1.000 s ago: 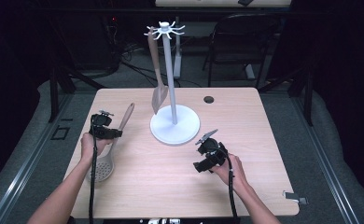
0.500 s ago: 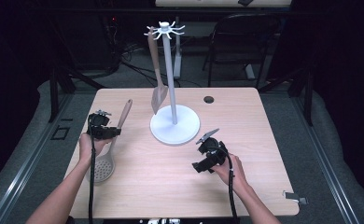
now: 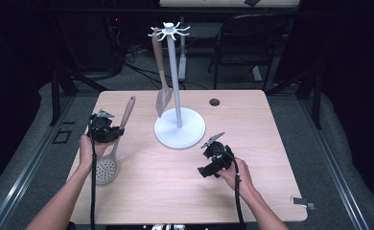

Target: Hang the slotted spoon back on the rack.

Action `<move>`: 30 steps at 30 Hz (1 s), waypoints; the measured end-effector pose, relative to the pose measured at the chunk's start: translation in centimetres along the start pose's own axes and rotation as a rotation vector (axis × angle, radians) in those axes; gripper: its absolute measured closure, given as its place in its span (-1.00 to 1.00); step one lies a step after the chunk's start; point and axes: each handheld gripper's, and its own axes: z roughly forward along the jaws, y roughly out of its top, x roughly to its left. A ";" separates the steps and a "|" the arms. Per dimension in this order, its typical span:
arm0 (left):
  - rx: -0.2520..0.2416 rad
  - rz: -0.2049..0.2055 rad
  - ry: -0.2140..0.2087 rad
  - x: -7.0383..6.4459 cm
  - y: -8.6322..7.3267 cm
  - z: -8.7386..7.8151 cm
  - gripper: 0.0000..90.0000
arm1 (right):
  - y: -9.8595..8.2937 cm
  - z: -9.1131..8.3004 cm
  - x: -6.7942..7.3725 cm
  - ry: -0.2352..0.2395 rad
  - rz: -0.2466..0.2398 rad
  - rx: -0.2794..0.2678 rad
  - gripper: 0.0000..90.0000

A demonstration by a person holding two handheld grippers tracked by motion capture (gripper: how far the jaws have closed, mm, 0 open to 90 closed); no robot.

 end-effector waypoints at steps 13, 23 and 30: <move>-0.044 0.047 -0.037 -1.1 1.4 -2.4 0.69 | 0.0 0.0 -0.2 -0.007 -0.022 0.030 -0.69; -0.058 0.094 -0.064 -2.4 2.6 -3.8 0.69 | 0.0 0.0 -0.1 -0.009 -0.020 0.029 -0.69; -0.090 0.127 -0.080 -3.3 3.3 -4.6 0.69 | 0.0 0.1 -0.1 -0.011 -0.020 0.034 -0.69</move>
